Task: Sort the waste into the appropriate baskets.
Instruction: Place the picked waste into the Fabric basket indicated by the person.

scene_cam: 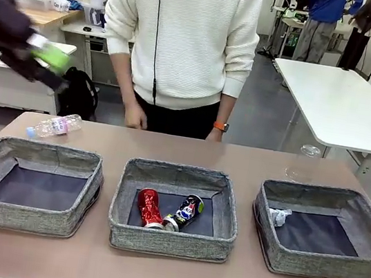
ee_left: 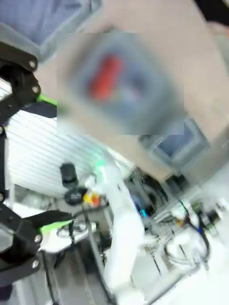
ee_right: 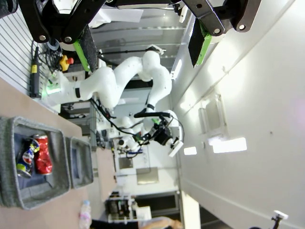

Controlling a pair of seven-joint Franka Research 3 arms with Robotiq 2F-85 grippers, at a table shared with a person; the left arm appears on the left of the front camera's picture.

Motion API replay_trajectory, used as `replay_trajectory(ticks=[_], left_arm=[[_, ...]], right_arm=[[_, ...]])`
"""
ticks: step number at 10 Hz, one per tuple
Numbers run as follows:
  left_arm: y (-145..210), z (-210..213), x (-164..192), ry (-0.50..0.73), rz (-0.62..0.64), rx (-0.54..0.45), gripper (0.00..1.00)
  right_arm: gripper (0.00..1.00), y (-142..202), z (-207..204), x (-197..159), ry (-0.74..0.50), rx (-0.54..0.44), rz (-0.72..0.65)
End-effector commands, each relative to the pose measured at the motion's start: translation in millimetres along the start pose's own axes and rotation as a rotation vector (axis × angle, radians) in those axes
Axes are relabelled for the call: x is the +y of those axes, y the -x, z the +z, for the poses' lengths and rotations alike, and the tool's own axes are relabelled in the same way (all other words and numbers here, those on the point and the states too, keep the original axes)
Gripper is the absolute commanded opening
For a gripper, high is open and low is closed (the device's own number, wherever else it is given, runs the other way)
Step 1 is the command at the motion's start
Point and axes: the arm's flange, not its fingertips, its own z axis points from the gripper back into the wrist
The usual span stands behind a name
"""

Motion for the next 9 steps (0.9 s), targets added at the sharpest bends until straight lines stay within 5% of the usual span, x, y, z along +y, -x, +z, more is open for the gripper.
replay_trajectory(ticks=[1, 3, 5, 6, 9], left_arm=[[43, 26, 45, 0.158, 0.109, -0.154, 1.0], [83, 59, 80, 0.288, 0.357, -0.387, 1.0], [104, 69, 112, 0.426, 0.587, -0.462, 1.0], [82, 90, 87, 0.292, 0.333, -0.369, 1.0], [82, 90, 87, 0.292, 0.333, -0.369, 1.0]], right_arm=[[1.0, 0, -1, 2, -0.016, 0.002, 0.019], [1.0, 0, -1, 2, -0.016, 0.002, 0.019], [1.0, 0, -1, 2, -0.016, 0.002, 0.019], [1.0, 0, -1, 2, -0.016, 0.002, 0.019], [1.0, 0, -1, 2, -0.016, 0.002, 0.019]])
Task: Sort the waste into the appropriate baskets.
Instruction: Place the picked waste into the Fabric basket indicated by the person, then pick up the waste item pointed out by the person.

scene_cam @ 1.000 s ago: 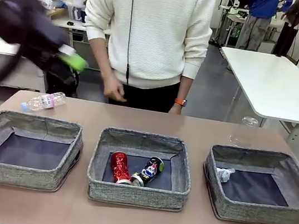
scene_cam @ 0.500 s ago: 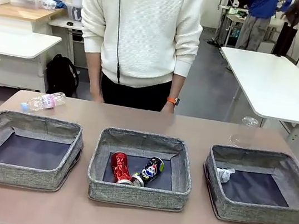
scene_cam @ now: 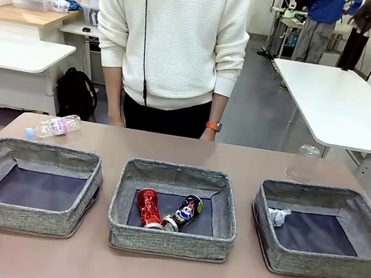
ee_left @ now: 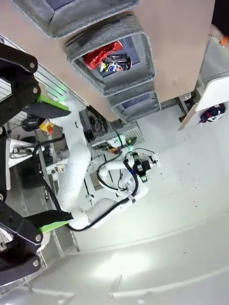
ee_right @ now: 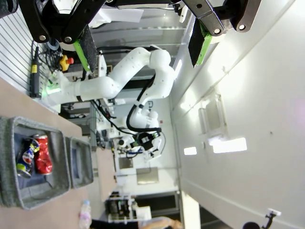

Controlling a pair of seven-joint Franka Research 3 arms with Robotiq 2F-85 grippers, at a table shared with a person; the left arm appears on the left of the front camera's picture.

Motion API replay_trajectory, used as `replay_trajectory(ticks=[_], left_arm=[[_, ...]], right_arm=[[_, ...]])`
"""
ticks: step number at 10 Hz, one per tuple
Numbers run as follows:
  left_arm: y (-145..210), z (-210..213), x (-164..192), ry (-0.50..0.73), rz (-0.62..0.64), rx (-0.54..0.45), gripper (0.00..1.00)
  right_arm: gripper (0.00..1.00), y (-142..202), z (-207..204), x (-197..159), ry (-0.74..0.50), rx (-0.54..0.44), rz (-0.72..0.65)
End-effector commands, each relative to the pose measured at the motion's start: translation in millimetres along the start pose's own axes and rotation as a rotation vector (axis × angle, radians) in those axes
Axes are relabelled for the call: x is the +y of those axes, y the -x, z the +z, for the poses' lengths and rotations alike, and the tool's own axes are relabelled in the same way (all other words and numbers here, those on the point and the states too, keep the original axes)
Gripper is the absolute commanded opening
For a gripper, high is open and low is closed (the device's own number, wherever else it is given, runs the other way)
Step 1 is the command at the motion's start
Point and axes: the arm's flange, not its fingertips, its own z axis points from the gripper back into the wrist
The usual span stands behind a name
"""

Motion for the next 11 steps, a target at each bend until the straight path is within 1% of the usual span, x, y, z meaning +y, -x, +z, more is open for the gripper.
replay_trajectory(ticks=[1, 11], left_arm=[[1.8, 1.2, -3.4, 0.013, -0.041, -0.012, 1.0], [1.8, 1.2, -3.4, 0.013, -0.041, -0.012, 1.0]], right_arm=[[1.0, -0.5, -0.5, 1.8, -0.016, 0.002, 0.018], [1.0, -0.5, -0.5, 1.8, -0.016, 0.002, 0.018]])
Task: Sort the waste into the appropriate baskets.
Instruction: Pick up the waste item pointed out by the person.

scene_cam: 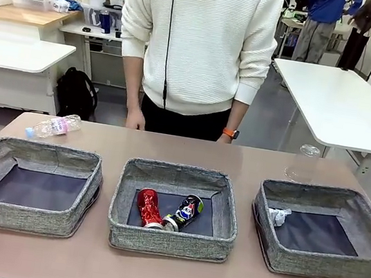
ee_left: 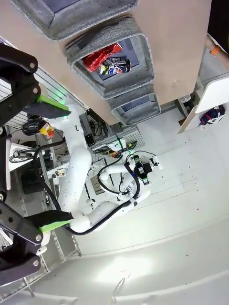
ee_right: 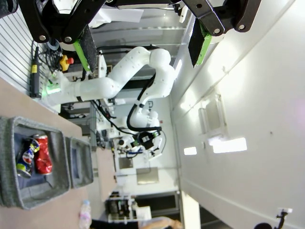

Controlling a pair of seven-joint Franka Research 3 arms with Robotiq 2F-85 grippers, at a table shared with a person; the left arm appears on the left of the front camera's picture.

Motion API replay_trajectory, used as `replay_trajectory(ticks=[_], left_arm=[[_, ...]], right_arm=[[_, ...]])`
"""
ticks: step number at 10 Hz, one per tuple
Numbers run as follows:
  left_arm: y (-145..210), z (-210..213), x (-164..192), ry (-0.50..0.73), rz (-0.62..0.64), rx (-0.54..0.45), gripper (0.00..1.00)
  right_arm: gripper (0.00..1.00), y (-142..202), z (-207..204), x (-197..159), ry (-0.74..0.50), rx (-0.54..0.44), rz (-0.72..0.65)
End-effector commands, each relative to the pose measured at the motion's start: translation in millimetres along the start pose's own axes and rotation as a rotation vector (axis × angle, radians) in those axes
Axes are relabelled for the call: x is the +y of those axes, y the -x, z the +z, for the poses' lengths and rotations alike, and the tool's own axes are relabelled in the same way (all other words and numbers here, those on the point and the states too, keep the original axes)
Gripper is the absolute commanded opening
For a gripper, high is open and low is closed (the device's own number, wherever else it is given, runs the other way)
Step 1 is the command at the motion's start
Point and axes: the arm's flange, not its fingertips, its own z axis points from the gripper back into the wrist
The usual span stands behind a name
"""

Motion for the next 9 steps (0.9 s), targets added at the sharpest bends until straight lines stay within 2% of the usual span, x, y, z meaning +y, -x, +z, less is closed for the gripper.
replay_trajectory(ticks=[1, 9], left_arm=[[-0.5, -2.0, -1.2, 0.021, -0.028, -0.008, 1.0], [-0.5, -2.0, -1.2, 0.021, -0.028, -0.008, 1.0]], right_arm=[[1.0, -0.5, -0.5, 1.8, -0.016, 0.002, 0.018], [1.0, -0.5, -0.5, 1.8, -0.016, 0.002, 0.018]])
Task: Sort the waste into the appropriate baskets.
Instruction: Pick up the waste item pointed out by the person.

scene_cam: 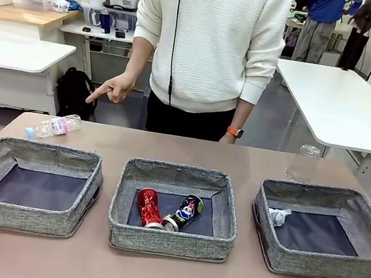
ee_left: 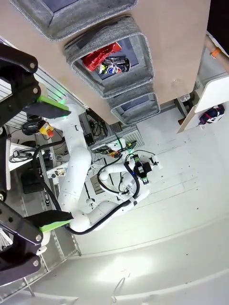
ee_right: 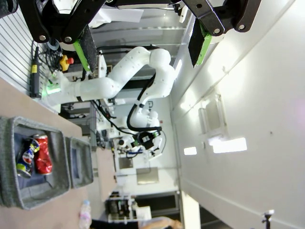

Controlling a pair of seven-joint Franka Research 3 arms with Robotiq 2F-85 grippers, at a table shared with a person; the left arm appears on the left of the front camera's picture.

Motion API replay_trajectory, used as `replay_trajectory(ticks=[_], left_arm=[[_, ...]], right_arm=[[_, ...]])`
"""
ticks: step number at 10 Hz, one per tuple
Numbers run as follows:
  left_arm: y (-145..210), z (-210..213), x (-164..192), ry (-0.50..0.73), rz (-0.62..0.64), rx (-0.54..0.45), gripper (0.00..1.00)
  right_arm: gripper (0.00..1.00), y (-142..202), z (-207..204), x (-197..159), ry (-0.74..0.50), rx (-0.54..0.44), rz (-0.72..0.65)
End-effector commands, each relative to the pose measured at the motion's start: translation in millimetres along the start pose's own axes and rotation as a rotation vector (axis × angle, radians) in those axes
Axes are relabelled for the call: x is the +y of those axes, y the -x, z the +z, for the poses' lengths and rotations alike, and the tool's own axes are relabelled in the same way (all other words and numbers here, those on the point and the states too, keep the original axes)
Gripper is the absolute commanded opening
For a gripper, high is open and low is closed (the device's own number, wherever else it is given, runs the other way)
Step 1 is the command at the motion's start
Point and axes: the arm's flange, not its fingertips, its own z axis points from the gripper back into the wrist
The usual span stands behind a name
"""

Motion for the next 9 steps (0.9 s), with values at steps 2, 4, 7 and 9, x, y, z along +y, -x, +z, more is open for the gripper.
replay_trajectory(ticks=[2, 4, 7, 9], left_arm=[[0, -2, -1, 0.017, -0.025, -0.006, 1.0], [0, 0, 0, 0.0, 0.0, 0.0, 1.0], [-54, -5, 0, -0.401, -0.376, 0.209, 1.0], [-88, 3, 7, -0.669, -0.581, 0.417, 1.0]], right_arm=[[1.0, 0, -1, 2, -0.016, 0.002, 0.018], [1.0, 0, -1, 2, -0.016, 0.002, 0.018], [1.0, 0, -1, 2, -0.016, 0.002, 0.018], [1.0, 0, -1, 2, -0.016, 0.002, 0.018]])
